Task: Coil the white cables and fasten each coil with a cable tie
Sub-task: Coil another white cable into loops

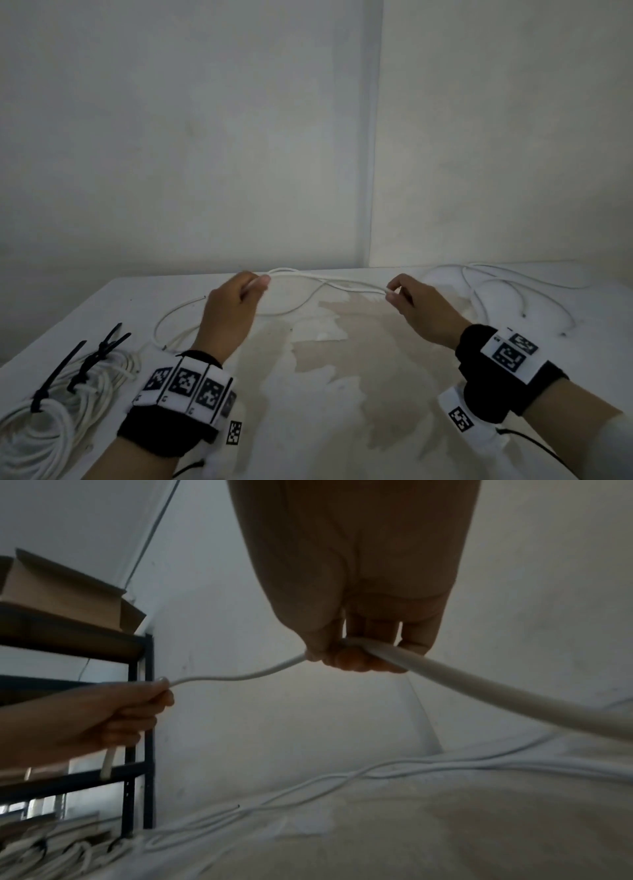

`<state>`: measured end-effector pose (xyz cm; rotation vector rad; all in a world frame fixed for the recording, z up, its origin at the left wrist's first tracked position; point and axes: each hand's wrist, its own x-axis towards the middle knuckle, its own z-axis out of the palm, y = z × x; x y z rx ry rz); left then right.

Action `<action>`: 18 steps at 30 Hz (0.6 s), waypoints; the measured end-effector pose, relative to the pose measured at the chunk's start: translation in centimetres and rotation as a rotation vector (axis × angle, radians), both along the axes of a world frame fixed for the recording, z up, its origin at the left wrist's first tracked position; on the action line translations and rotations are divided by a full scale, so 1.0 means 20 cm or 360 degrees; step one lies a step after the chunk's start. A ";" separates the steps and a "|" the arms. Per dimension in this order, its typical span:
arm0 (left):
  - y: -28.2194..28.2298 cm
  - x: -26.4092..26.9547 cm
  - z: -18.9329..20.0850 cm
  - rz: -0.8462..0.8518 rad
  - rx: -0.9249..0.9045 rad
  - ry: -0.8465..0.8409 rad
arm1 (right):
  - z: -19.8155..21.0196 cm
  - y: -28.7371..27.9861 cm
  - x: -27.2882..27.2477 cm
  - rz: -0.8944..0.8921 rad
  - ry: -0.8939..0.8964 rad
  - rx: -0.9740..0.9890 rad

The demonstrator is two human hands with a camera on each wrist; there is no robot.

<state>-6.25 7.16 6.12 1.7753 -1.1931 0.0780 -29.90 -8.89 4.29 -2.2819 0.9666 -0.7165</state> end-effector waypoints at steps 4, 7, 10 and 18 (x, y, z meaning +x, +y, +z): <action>0.04 0.05 0.00 0.0182 -0.0041 0.0082 | -0.05 0.03 -0.12 -0.0070 0.0099 -0.0136; 0.06 0.02 0.00 0.0219 0.0027 0.0109 | -0.08 0.05 -0.18 -0.0057 0.0241 -0.0598; 0.02 -0.09 0.01 0.0141 0.0005 0.0213 | -0.09 0.09 -0.18 0.0014 0.0391 -0.0900; -0.14 -0.51 0.03 -0.0374 0.0041 0.0381 | -0.05 0.24 -0.10 0.0049 0.0463 -0.0961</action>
